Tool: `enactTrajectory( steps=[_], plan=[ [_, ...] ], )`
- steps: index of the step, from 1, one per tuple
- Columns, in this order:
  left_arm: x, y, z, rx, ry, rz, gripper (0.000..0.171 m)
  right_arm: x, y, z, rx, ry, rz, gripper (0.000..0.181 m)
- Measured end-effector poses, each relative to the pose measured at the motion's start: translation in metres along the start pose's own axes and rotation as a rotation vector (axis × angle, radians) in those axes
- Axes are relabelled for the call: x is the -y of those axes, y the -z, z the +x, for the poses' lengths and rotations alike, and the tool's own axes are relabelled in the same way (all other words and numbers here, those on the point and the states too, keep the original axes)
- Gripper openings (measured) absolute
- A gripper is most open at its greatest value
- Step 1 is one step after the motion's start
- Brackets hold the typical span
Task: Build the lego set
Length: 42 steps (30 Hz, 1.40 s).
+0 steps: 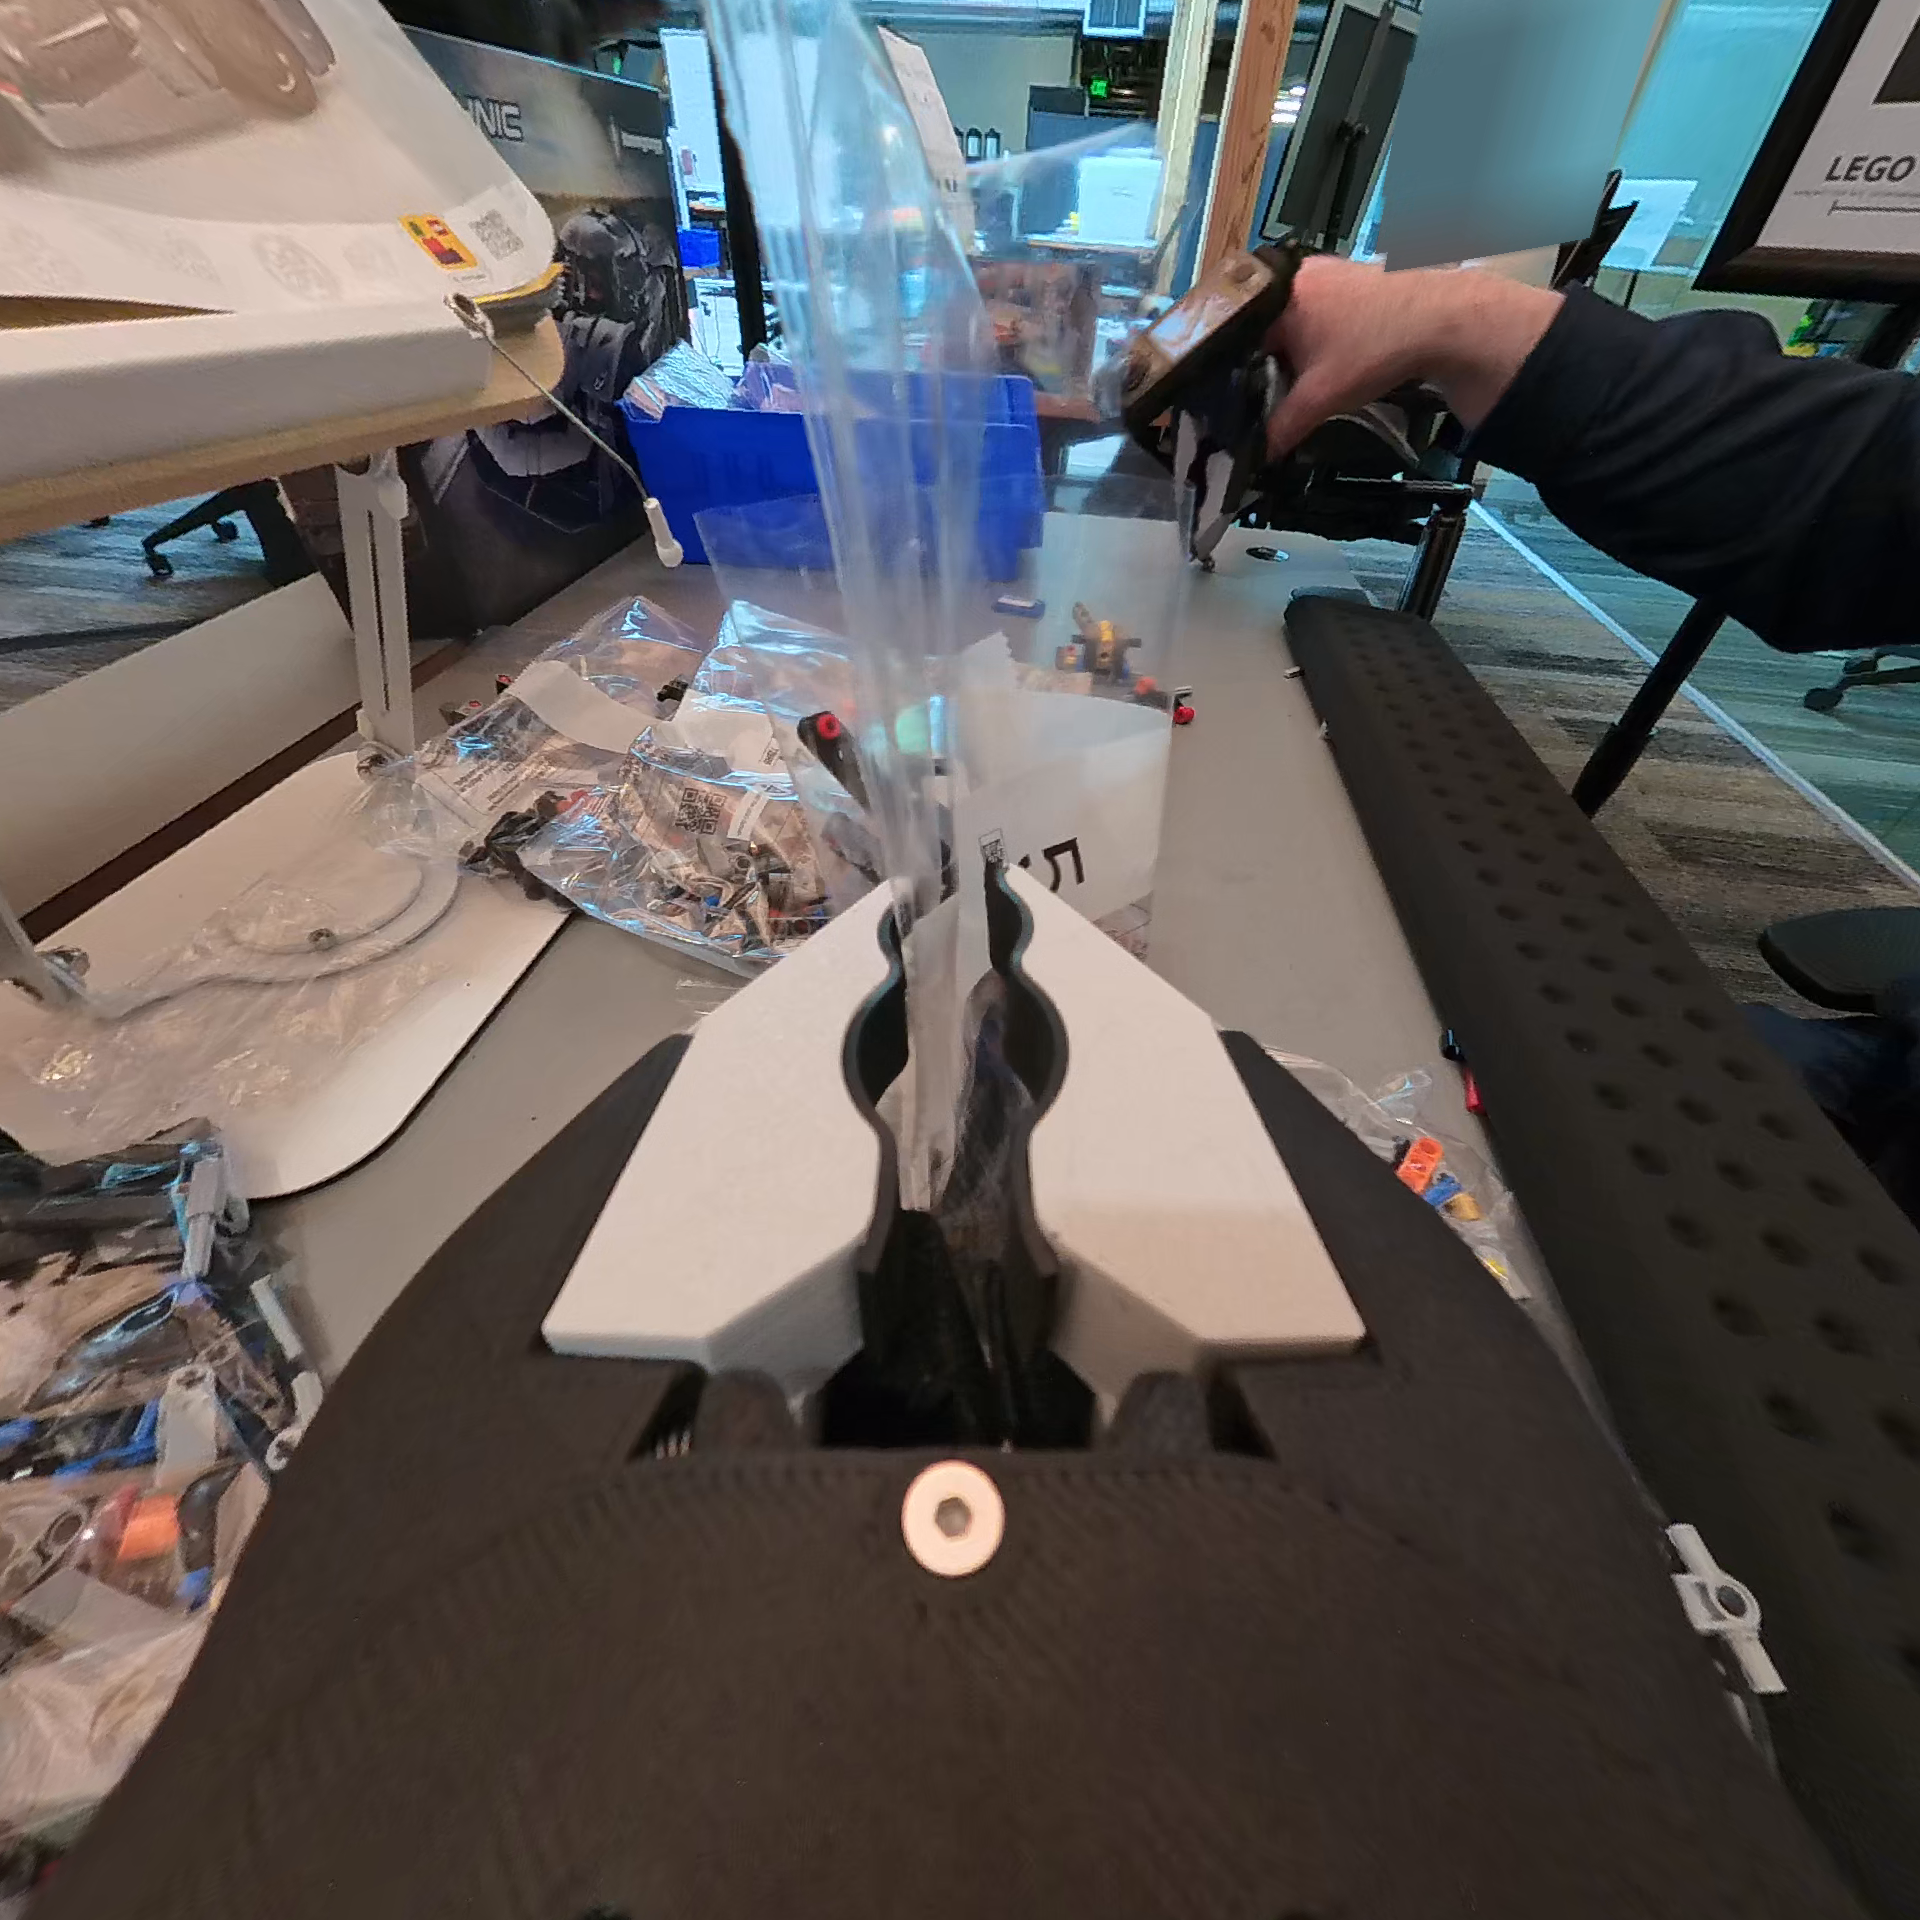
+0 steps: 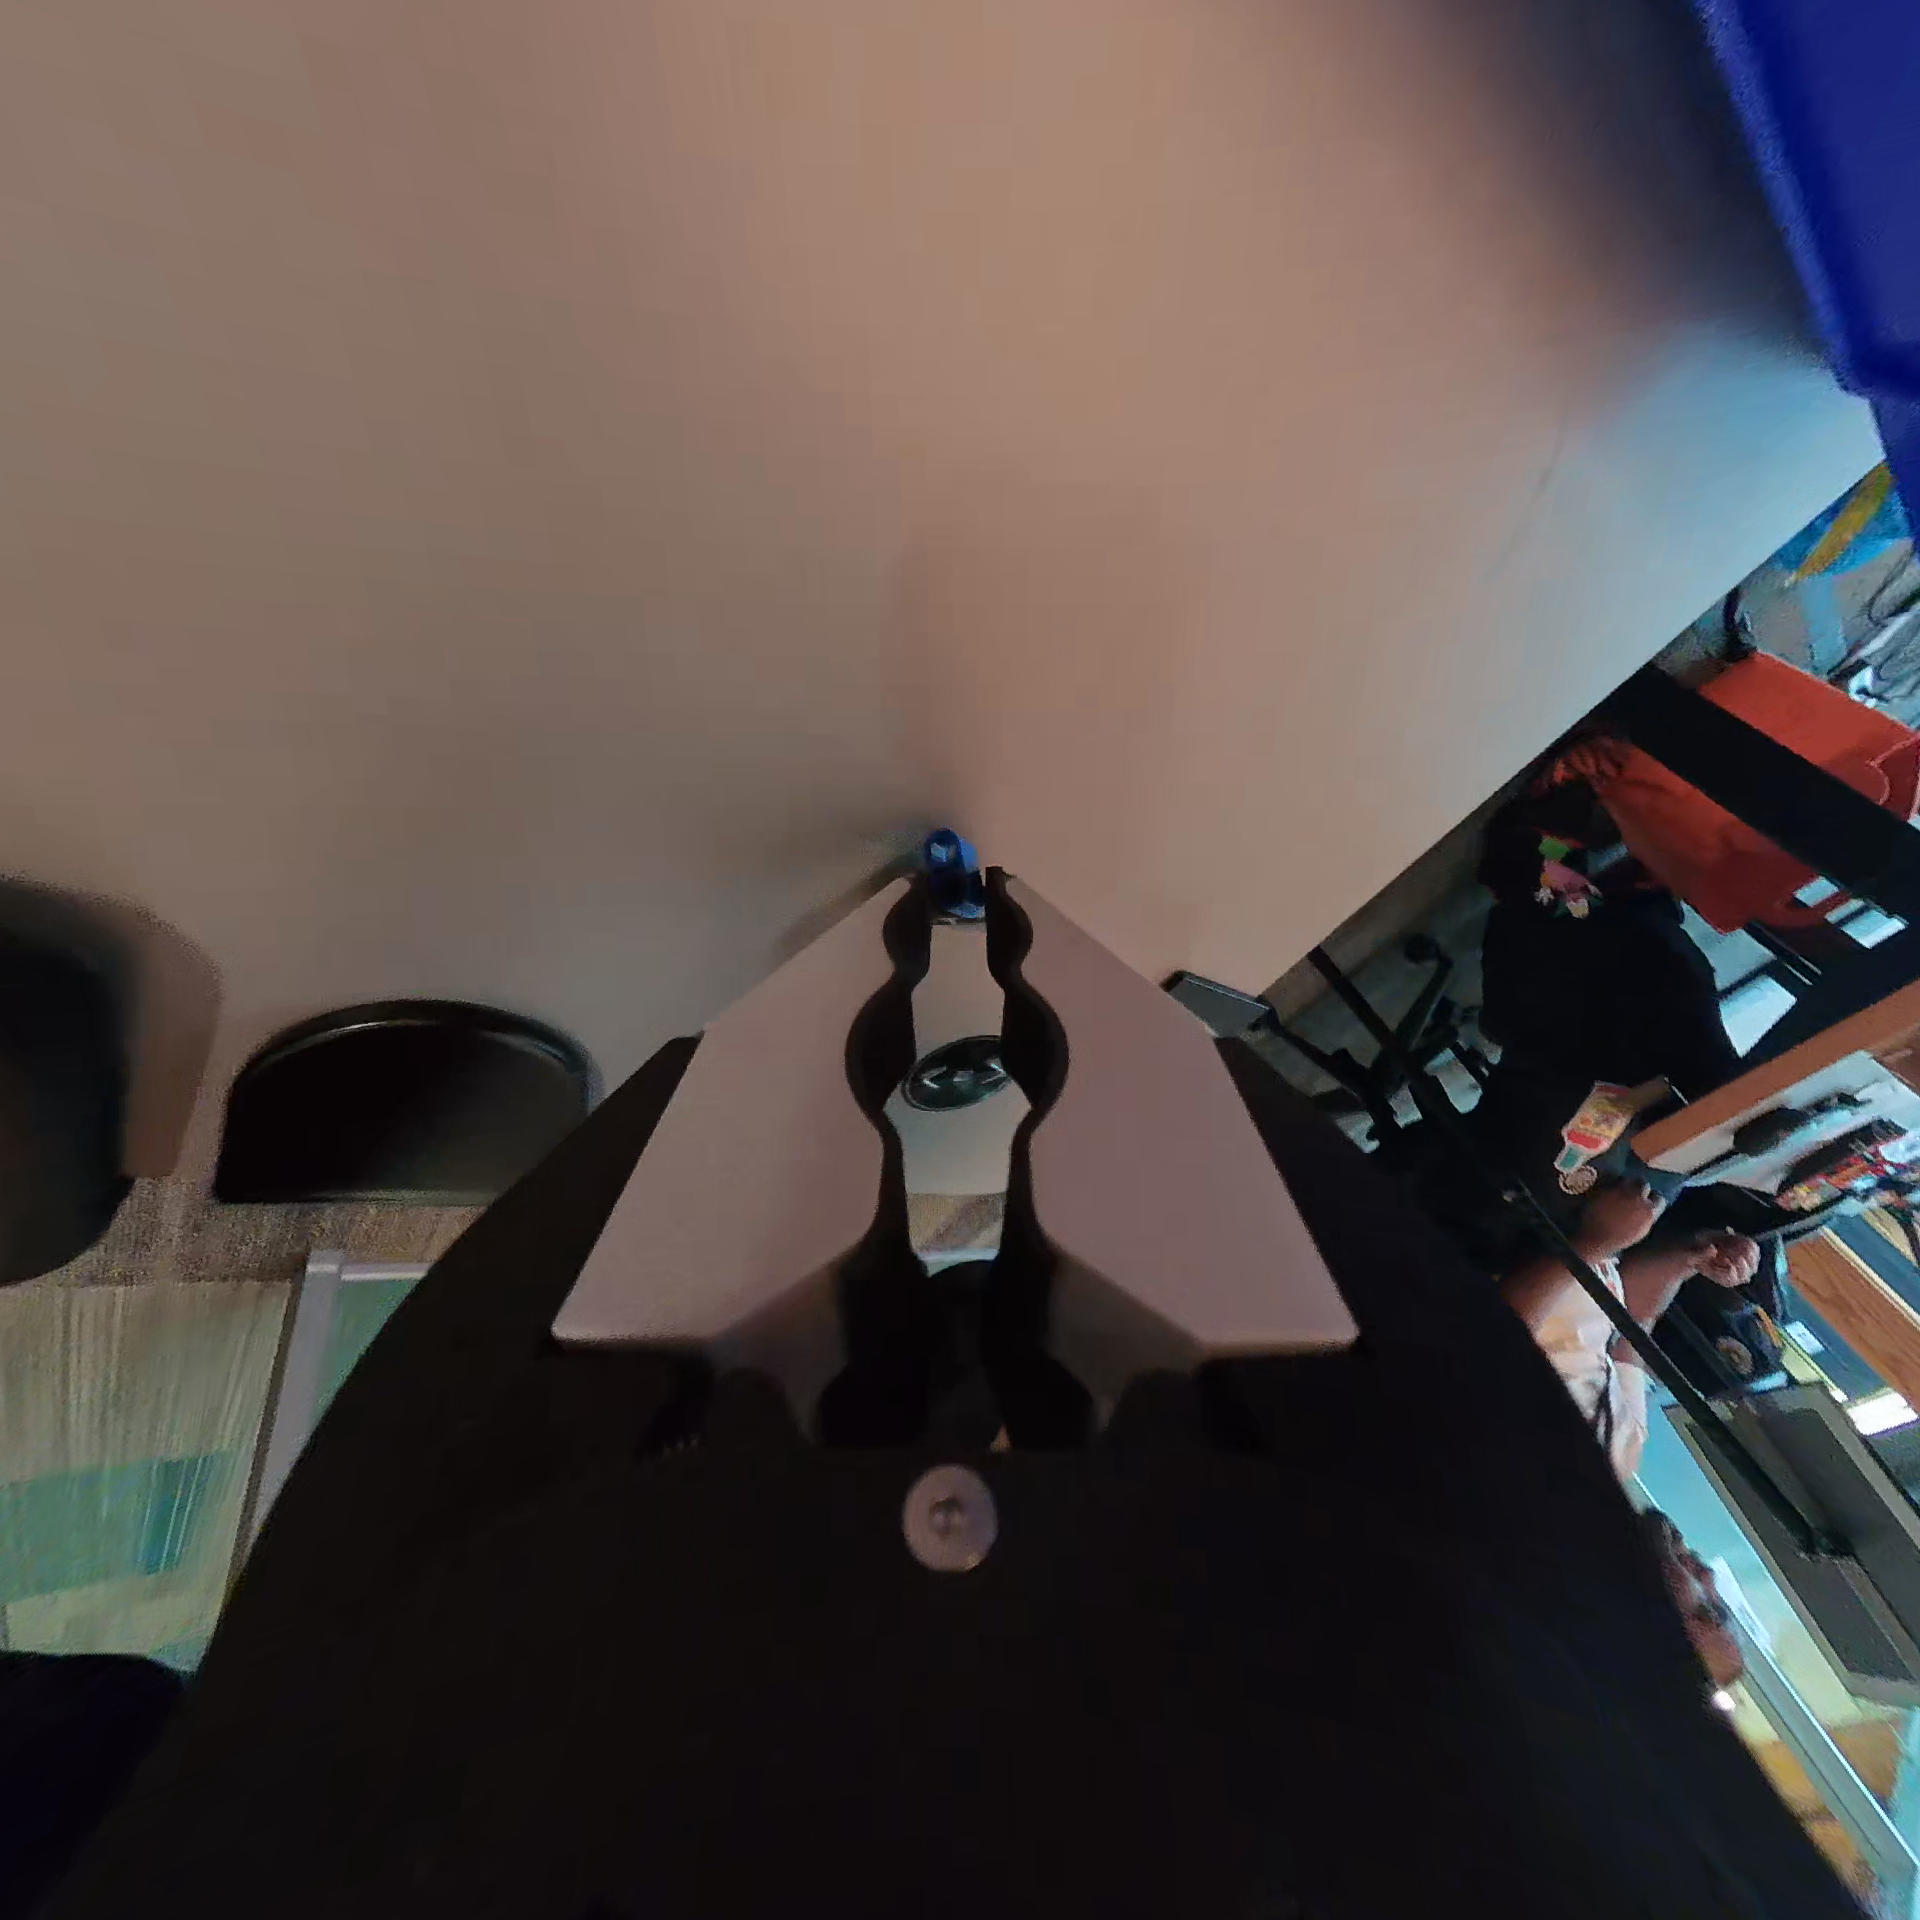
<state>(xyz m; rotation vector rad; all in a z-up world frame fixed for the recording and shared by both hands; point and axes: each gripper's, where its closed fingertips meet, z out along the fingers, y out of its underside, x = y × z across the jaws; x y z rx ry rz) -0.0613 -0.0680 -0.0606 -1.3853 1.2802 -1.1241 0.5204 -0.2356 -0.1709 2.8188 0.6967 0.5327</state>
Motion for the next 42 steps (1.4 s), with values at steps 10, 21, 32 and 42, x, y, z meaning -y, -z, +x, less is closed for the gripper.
enactTrajectory(
  steps=[10,21,32,42],
  plan=[
    [0.0,0.004,-0.009,0.043,0.026,0.013,0.004,0.055,0.093,-0.04,-0.001,0.038,0.4,0.007],
    [0.011,0.015,-0.015,0.089,0.035,0.071,0.013,0.139,0.224,-0.153,0.184,0.191,0.983,0.007],
    [0.052,0.041,-0.015,0.248,-0.081,0.187,0.043,0.181,0.274,-0.216,0.709,0.142,1.334,0.007],
    [0.121,0.013,0.058,0.353,-0.447,0.183,0.051,0.174,0.314,-0.22,1.097,0.096,1.543,0.007]
  ],
)
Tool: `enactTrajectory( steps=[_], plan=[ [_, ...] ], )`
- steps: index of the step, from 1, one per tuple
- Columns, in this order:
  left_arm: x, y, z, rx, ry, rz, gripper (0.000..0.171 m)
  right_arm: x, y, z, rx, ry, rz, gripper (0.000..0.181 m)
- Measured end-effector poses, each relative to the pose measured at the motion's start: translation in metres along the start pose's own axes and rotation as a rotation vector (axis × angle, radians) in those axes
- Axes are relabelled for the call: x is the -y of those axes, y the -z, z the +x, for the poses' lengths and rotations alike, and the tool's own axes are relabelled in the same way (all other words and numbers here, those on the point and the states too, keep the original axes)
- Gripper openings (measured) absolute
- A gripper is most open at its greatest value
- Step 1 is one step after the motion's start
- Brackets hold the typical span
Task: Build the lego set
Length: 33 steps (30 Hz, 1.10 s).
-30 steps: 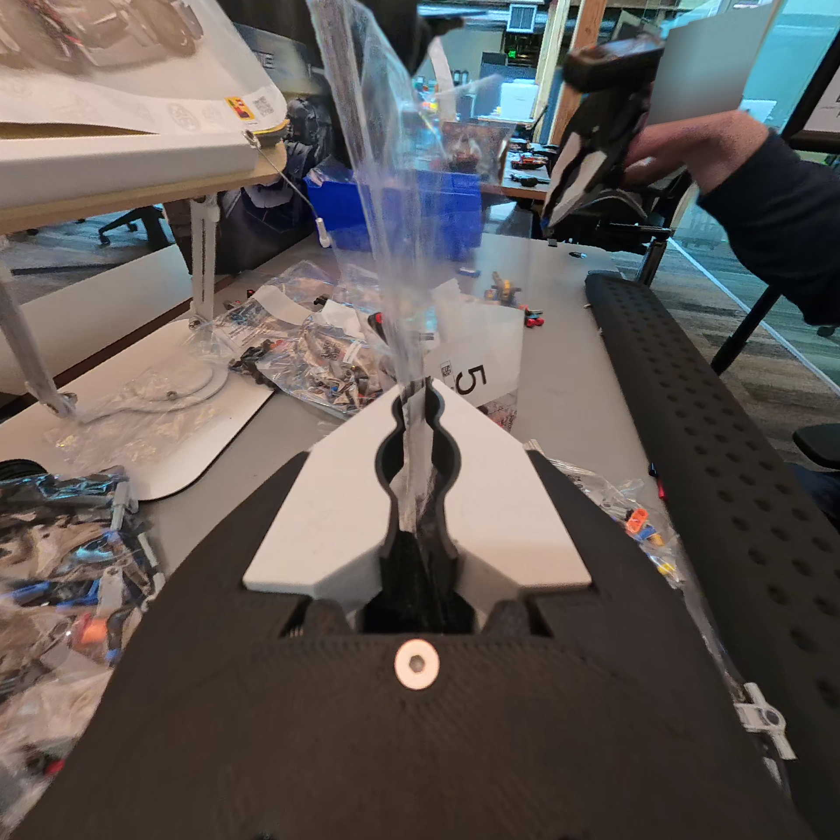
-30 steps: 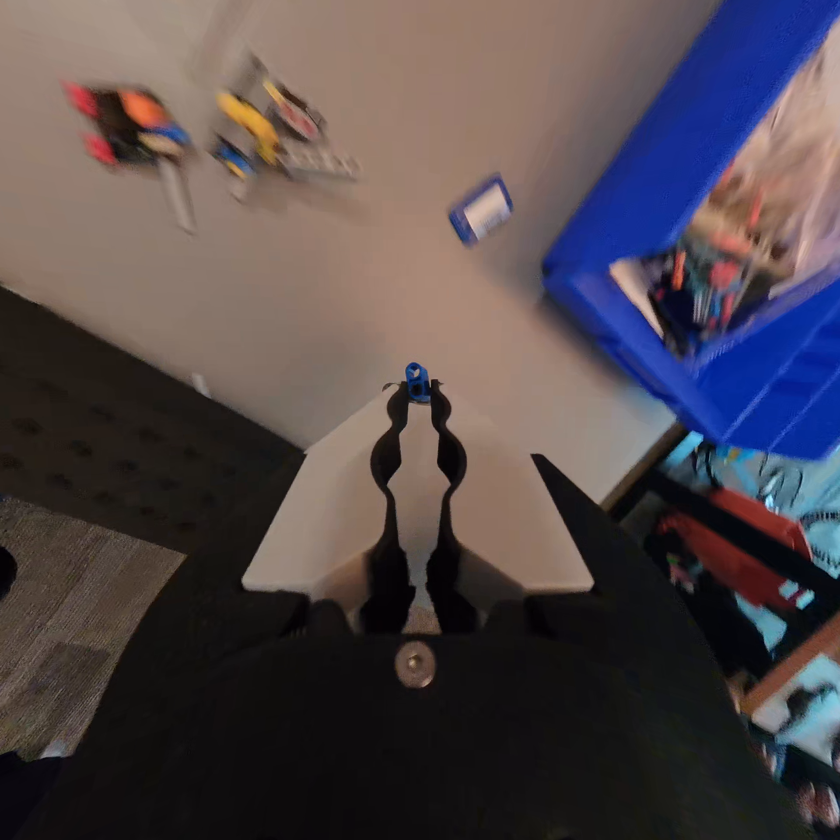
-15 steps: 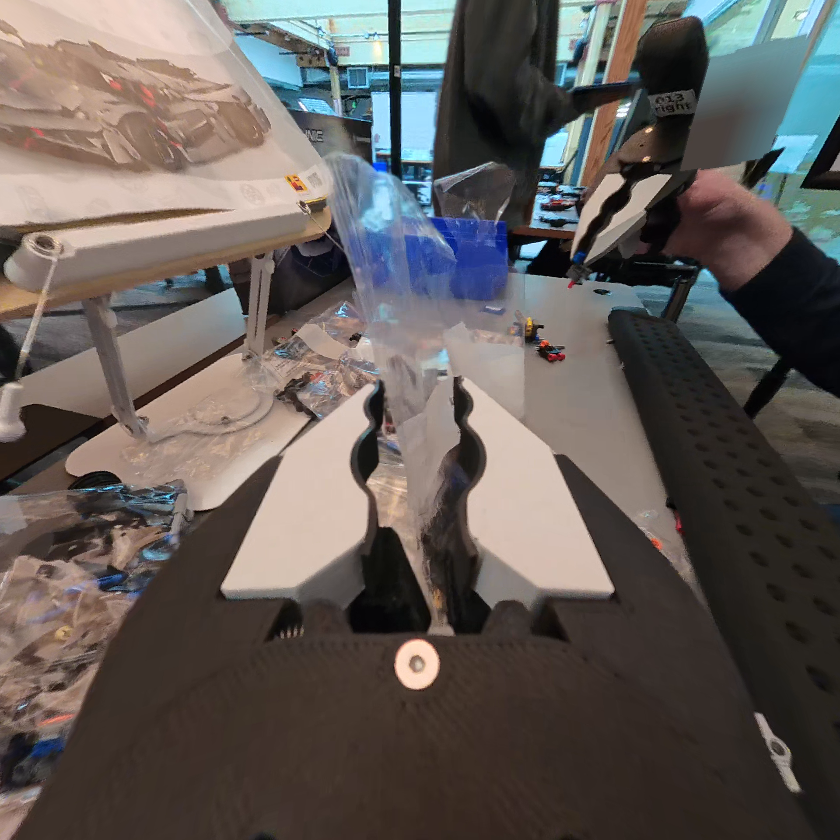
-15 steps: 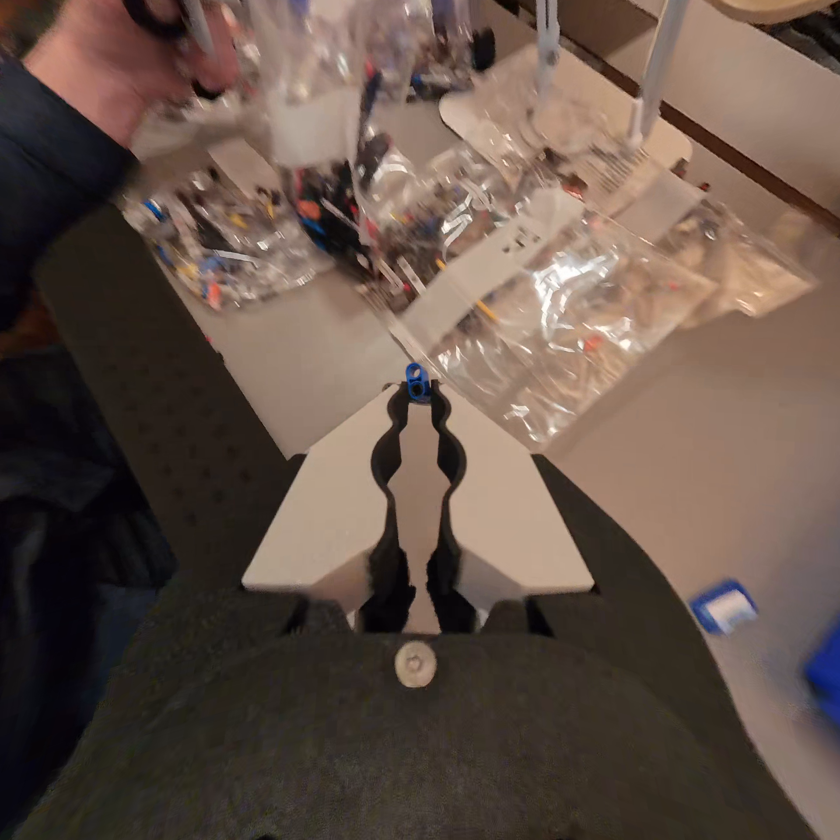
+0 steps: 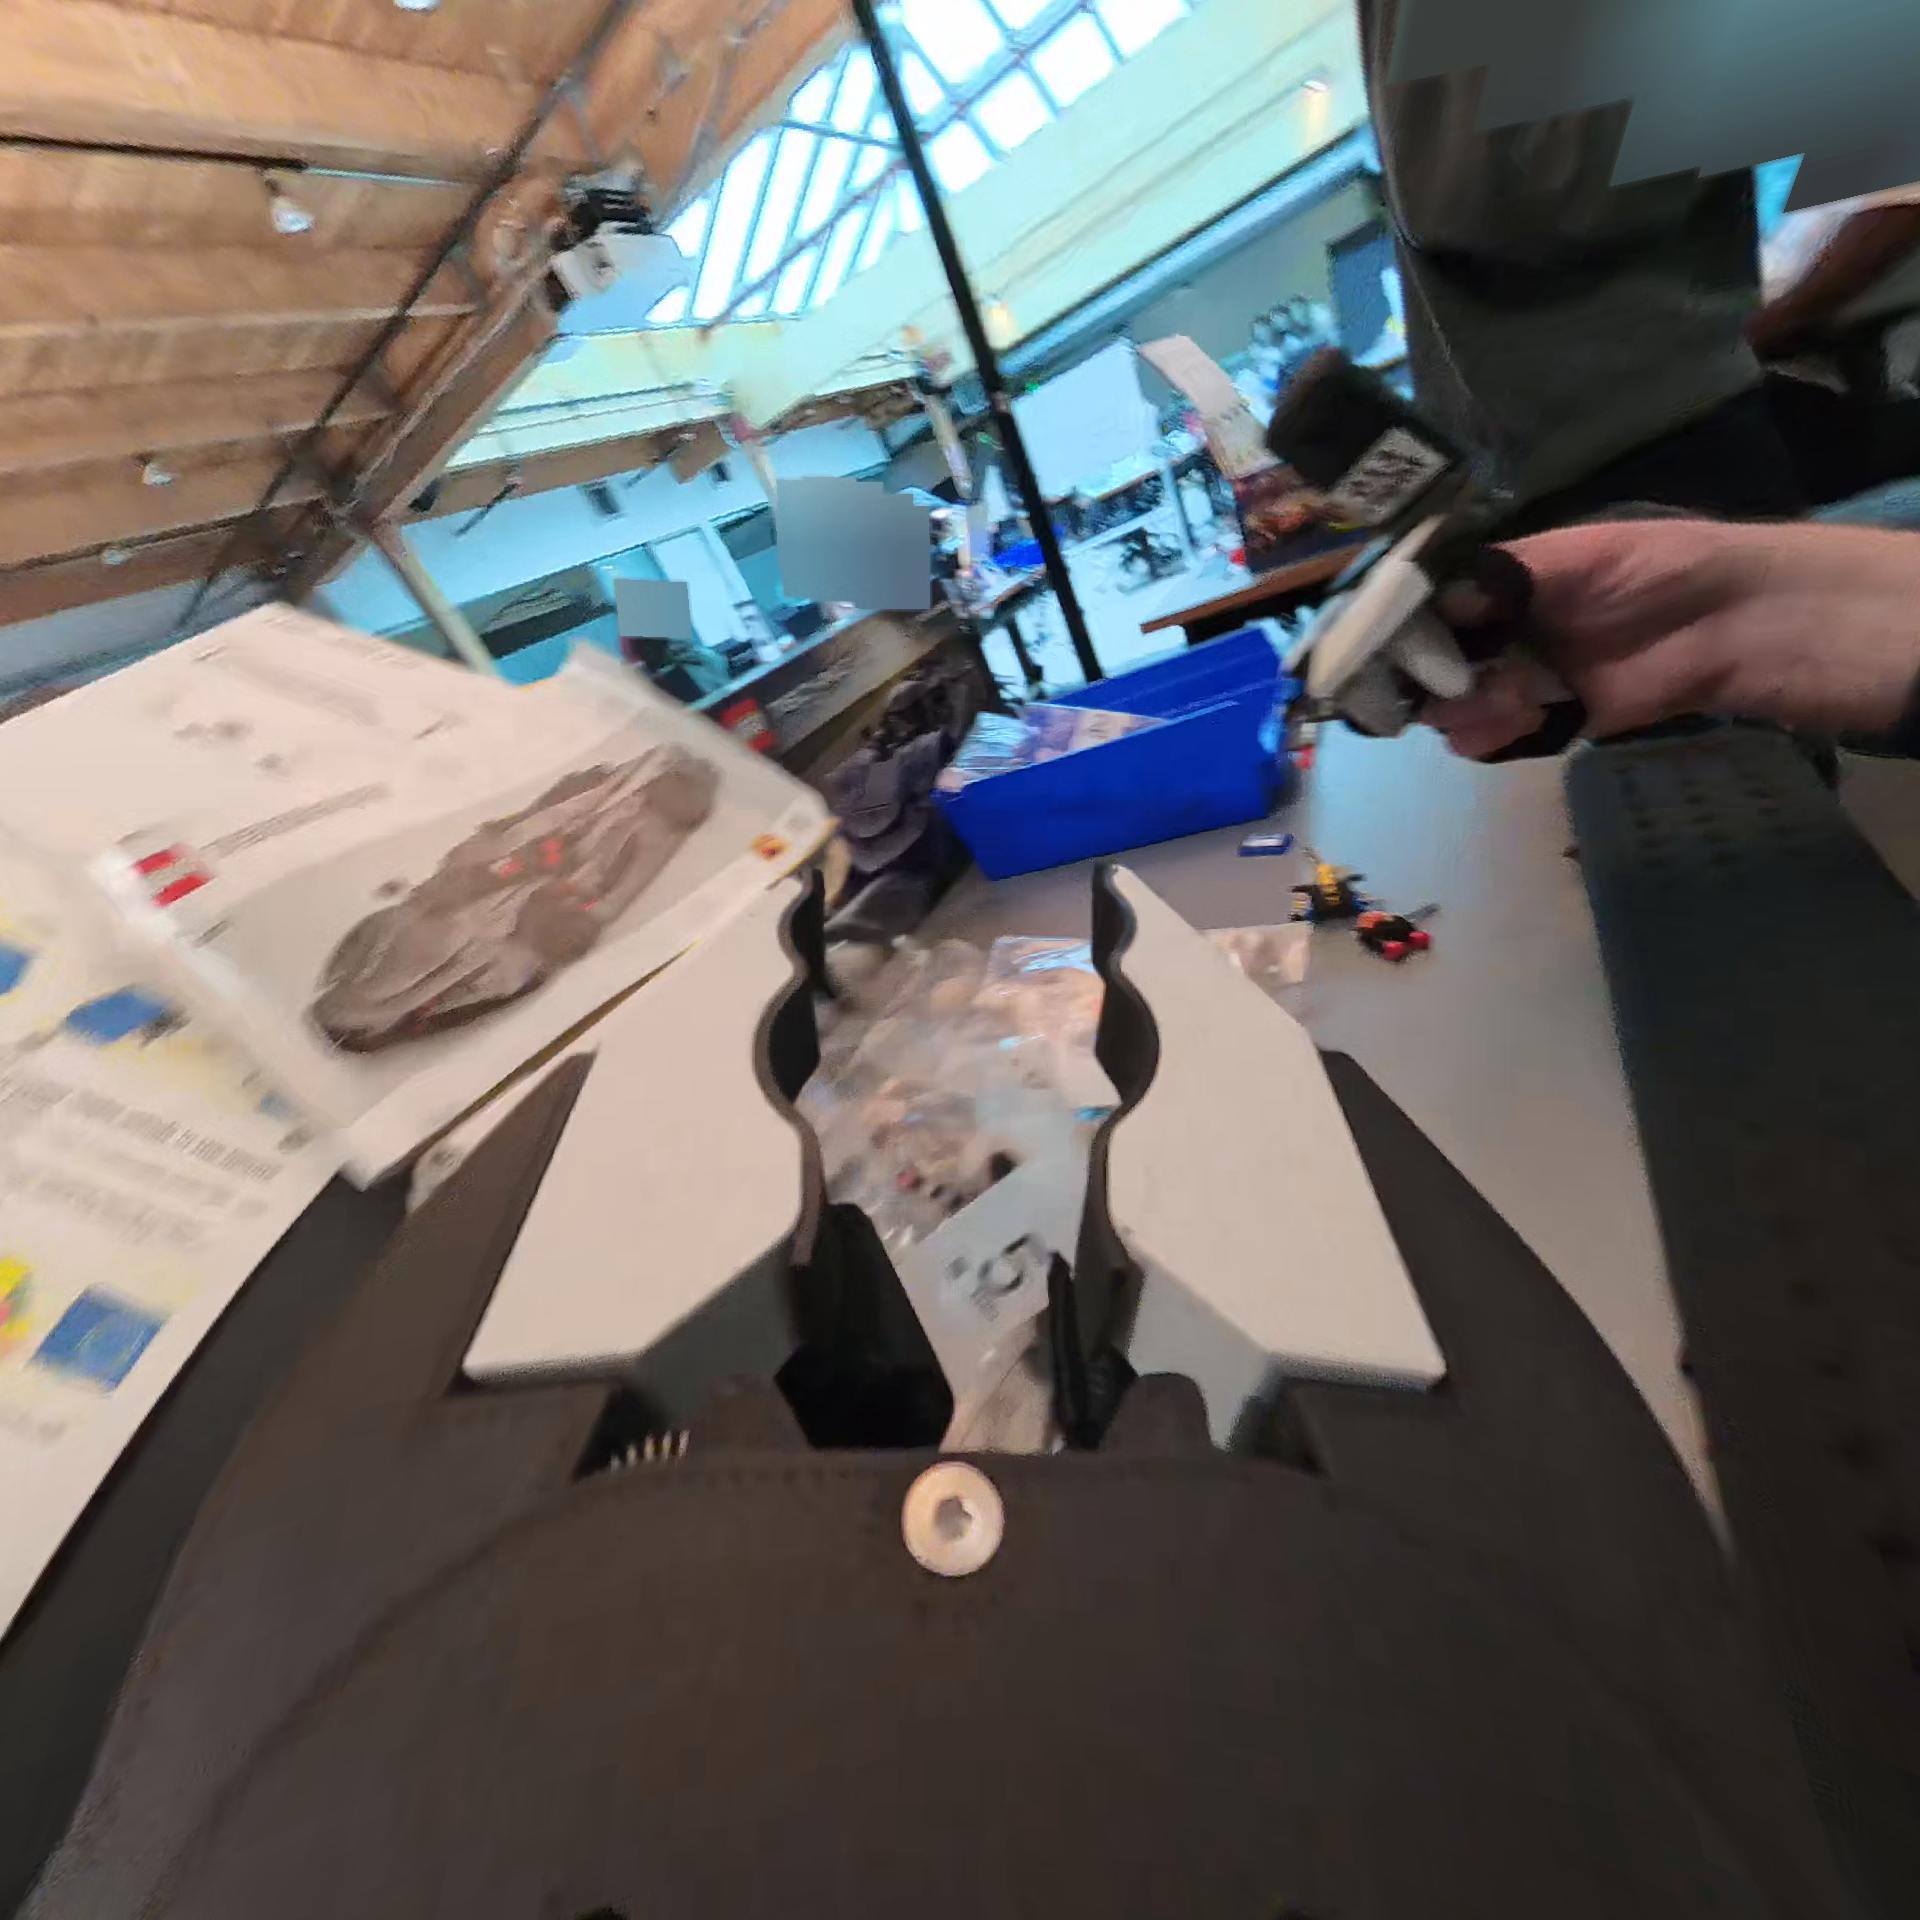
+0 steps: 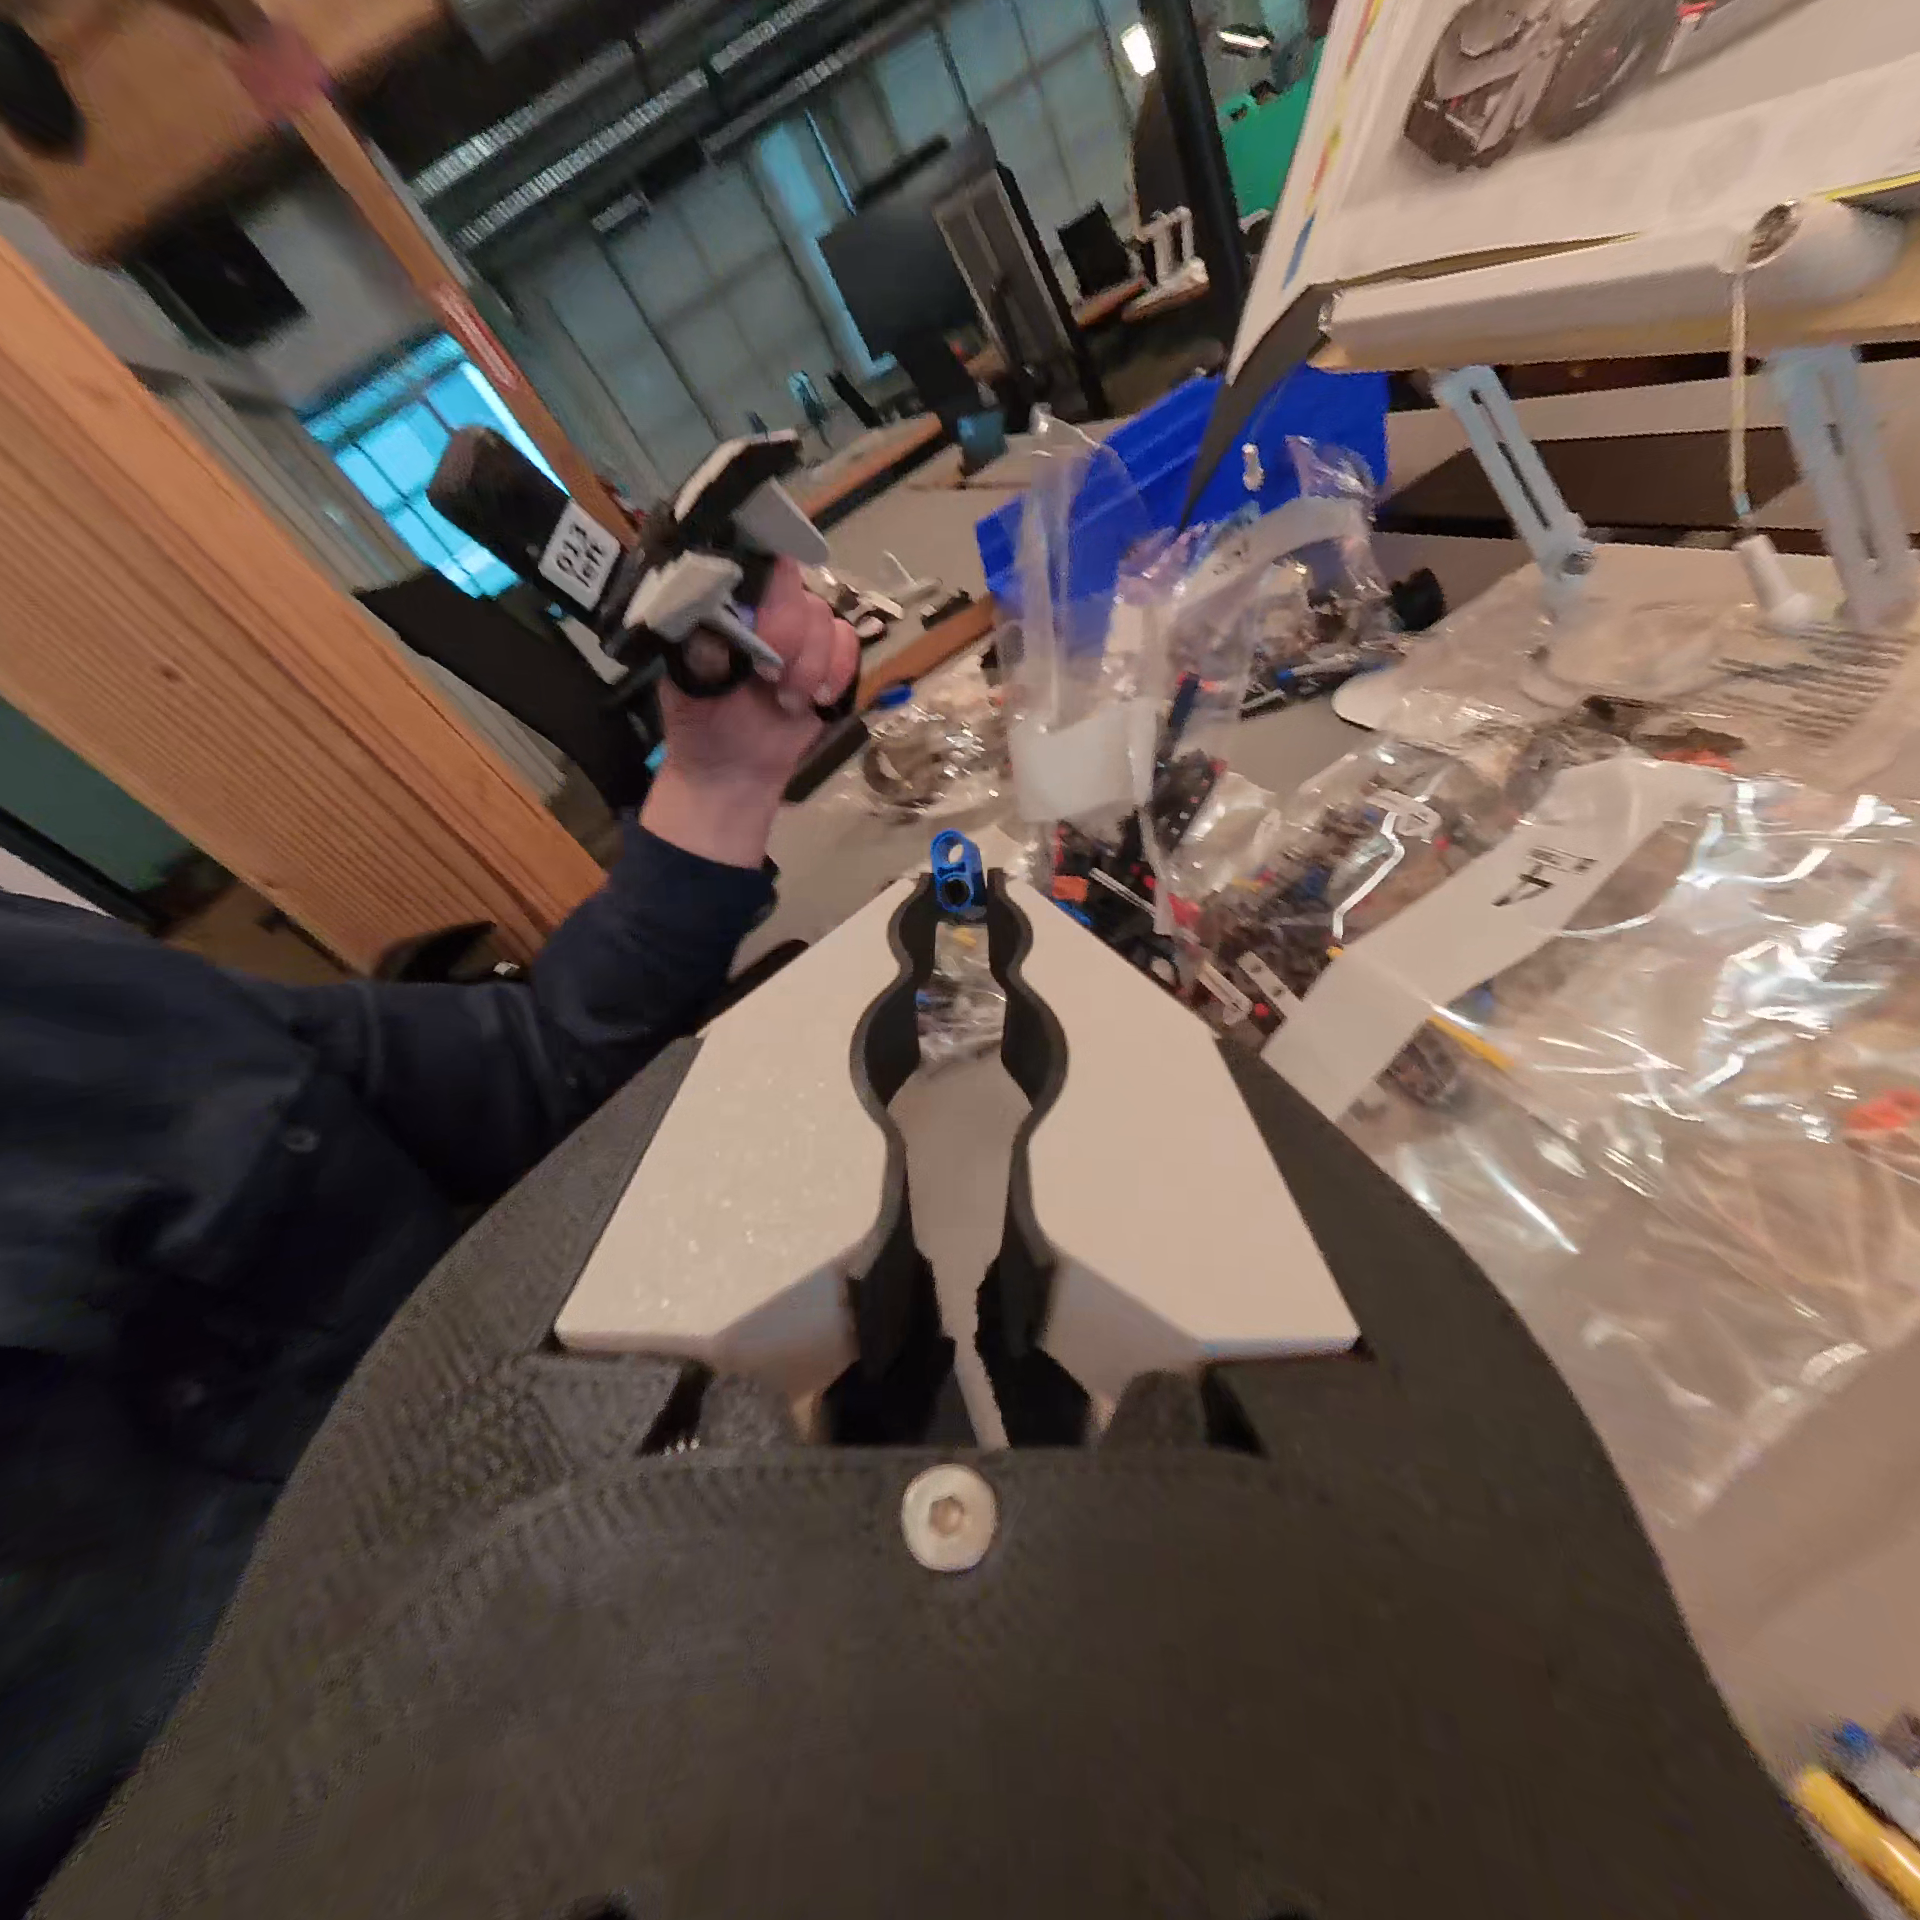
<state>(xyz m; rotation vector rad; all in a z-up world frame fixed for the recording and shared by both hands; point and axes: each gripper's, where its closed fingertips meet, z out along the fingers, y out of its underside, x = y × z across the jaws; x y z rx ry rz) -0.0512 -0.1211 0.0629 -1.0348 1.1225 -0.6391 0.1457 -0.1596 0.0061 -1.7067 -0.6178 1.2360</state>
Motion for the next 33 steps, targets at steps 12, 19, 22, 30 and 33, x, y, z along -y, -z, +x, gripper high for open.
enactTrajectory(
  steps=[12,19,22,30,33],
  plan=[
    [-0.055,-0.127,0.12,-0.202,-0.275,-0.296,0.047,-0.006,-0.035,-0.006,0.122,-0.132,0.103,0.007],
    [-0.066,-0.135,0.119,-0.155,-0.294,-0.297,0.012,-0.019,-0.047,-0.001,0.088,-0.124,0.068,0.007],
    [-0.07,-0.134,0.117,-0.146,-0.306,-0.314,0.007,-0.024,-0.05,0.001,0.074,-0.116,0.051,0.007],
    [-0.083,-0.13,0.116,-0.145,-0.395,-0.38,0.007,-0.036,-0.052,0.014,-0.121,0.096,-0.107,0.005],
    [-0.085,-0.13,0.118,-0.158,-0.4,-0.382,0.006,-0.039,-0.051,0.013,-0.142,0.138,-0.148,0.005]
  ],
)
